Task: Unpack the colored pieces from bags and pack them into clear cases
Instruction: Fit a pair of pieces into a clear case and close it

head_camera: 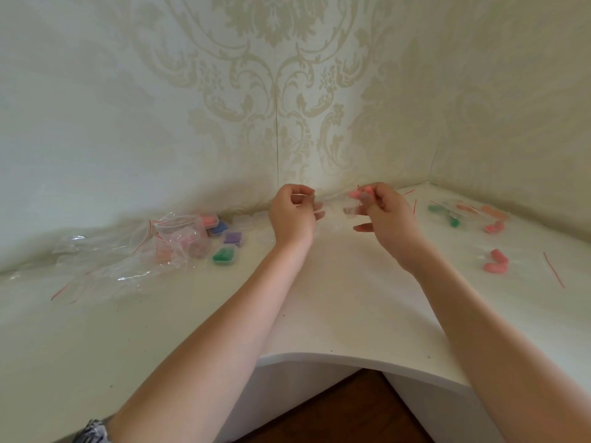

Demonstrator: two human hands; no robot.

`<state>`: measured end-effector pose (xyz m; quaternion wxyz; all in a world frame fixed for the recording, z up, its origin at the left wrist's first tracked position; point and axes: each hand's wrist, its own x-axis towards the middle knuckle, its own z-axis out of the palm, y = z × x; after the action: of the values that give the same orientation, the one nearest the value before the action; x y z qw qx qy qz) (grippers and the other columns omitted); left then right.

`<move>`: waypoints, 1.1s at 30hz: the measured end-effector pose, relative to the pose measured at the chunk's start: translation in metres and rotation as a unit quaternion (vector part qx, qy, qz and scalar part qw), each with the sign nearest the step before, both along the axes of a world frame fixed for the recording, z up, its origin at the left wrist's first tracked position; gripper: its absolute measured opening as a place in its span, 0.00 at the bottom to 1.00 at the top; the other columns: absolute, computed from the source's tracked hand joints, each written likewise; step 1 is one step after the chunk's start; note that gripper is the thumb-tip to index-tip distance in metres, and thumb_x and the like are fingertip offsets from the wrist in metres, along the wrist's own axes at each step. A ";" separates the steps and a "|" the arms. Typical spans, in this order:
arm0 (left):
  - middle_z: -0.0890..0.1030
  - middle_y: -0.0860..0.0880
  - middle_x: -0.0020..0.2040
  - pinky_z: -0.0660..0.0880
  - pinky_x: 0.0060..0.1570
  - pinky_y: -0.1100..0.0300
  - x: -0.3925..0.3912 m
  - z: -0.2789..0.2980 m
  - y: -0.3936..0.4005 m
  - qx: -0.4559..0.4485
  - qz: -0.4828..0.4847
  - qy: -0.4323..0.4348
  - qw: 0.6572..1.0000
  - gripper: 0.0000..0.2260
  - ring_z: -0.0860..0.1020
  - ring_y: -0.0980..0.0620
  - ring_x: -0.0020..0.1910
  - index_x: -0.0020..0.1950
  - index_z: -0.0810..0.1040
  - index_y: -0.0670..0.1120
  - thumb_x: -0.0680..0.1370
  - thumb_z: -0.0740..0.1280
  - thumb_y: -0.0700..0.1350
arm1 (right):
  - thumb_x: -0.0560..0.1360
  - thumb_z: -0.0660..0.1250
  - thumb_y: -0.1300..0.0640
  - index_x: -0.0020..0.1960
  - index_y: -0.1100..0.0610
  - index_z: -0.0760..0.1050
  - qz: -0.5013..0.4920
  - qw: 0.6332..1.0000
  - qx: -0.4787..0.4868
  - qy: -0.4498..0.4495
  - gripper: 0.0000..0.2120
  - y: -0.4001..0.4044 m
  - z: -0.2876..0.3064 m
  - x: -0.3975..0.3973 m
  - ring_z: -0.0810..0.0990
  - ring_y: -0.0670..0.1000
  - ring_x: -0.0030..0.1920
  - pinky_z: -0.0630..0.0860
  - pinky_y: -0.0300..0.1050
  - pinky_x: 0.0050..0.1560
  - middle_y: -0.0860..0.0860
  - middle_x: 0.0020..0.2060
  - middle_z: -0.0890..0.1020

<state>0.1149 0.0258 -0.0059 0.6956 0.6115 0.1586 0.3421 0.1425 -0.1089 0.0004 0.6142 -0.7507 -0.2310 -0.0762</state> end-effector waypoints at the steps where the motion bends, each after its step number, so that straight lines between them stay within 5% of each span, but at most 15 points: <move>1: 0.75 0.48 0.40 0.78 0.30 0.64 0.000 0.000 0.001 0.025 0.022 -0.006 0.999 0.10 0.79 0.52 0.33 0.40 0.73 0.43 0.78 0.60 0.32 | 0.82 0.55 0.59 0.47 0.53 0.71 -0.005 0.999 0.027 0.016 0.09 -0.001 0.001 0.000 0.82 0.49 0.48 0.81 0.40 0.38 0.50 0.52 0.79; 6: 0.79 0.45 0.48 0.72 0.45 0.62 -0.005 0.004 0.032 0.217 0.156 0.017 0.963 0.14 0.78 0.49 0.46 0.42 0.79 0.46 0.73 0.58 0.30 | 0.82 0.53 0.61 0.46 0.54 0.69 -0.058 0.995 0.072 0.041 0.10 -0.008 -0.001 0.008 0.81 0.48 0.38 0.79 0.37 0.33 0.52 0.46 0.79; 9: 0.80 0.46 0.50 0.64 0.44 0.67 -0.018 0.026 0.056 0.257 0.199 0.047 0.945 0.17 0.76 0.50 0.51 0.43 0.81 0.44 0.71 0.56 0.29 | 0.80 0.54 0.64 0.45 0.56 0.69 -0.053 0.996 0.056 0.047 0.09 -0.004 -0.005 0.008 0.77 0.48 0.32 0.78 0.39 0.33 0.52 0.39 0.76; 15: 0.82 0.46 0.42 0.67 0.40 0.61 -0.064 0.041 0.127 0.331 0.216 0.155 0.906 0.16 0.78 0.47 0.46 0.39 0.82 0.43 0.70 0.55 0.32 | 0.76 0.54 0.66 0.45 0.58 0.75 -0.035 0.999 0.002 0.035 0.12 -0.005 -0.005 0.003 0.70 0.47 0.34 0.74 0.40 0.35 0.50 0.35 0.71; 18: 0.82 0.44 0.46 0.72 0.49 0.56 -0.081 0.031 0.149 0.437 0.213 0.246 0.839 0.14 0.77 0.41 0.50 0.42 0.82 0.45 0.71 0.58 0.33 | 0.76 0.52 0.68 0.44 0.60 0.77 -0.014 0.998 -0.039 0.044 0.14 -0.002 -0.005 -0.001 0.68 0.46 0.35 0.75 0.41 0.36 0.48 0.33 0.70; 22: 0.79 0.44 0.53 0.62 0.55 0.52 -0.088 0.022 0.143 0.582 0.227 0.316 0.714 0.11 0.69 0.41 0.58 0.47 0.82 0.48 0.73 0.63 0.36 | 0.75 0.51 0.69 0.39 0.58 0.72 0.004 0.996 -0.033 0.087 0.14 -0.002 -0.004 -0.002 0.66 0.48 0.31 0.76 0.43 0.35 0.52 0.32 0.66; 25: 0.76 0.41 0.57 0.59 0.59 0.48 -0.084 0.026 0.130 0.664 0.276 0.224 0.658 0.10 0.66 0.40 0.60 0.46 0.82 0.44 0.65 0.71 0.37 | 0.76 0.54 0.65 0.41 0.59 0.70 0.030 0.991 -0.010 0.133 0.08 -0.002 -0.005 -0.003 0.66 0.49 0.32 0.77 0.45 0.35 0.52 0.35 0.66; 28: 0.80 0.40 0.49 0.66 0.52 0.50 -0.066 0.032 0.111 0.772 0.168 0.023 0.613 0.13 0.70 0.41 0.53 0.42 0.82 0.43 0.61 0.67 0.31 | 0.78 0.56 0.61 0.42 0.60 0.71 0.035 0.991 -0.031 0.127 0.08 0.003 -0.008 -0.002 0.67 0.49 0.32 0.78 0.46 0.36 0.53 0.35 0.67; 31: 0.81 0.43 0.49 0.74 0.51 0.50 -0.053 0.020 0.084 0.782 -0.033 0.123 0.610 0.10 0.75 0.42 0.53 0.54 0.81 0.43 0.74 0.67 0.42 | 0.81 0.57 0.59 0.42 0.58 0.72 0.020 0.994 -0.072 0.085 0.10 0.001 -0.012 0.003 0.67 0.49 0.32 0.79 0.46 0.39 0.52 0.33 0.67; 33: 0.80 0.44 0.52 0.74 0.52 0.53 -0.045 0.002 0.077 0.774 -0.052 0.211 0.595 0.14 0.75 0.44 0.56 0.56 0.79 0.44 0.77 0.63 0.51 | 0.81 0.57 0.61 0.46 0.58 0.75 0.026 0.994 -0.084 0.061 0.09 -0.001 -0.014 0.004 0.67 0.48 0.31 0.80 0.45 0.40 0.52 0.33 0.66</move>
<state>0.0695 0.1031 -0.0041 -0.0752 0.9825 -0.0554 0.1609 0.1465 -0.1096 -0.0140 0.5640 -0.7966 -0.2176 0.0056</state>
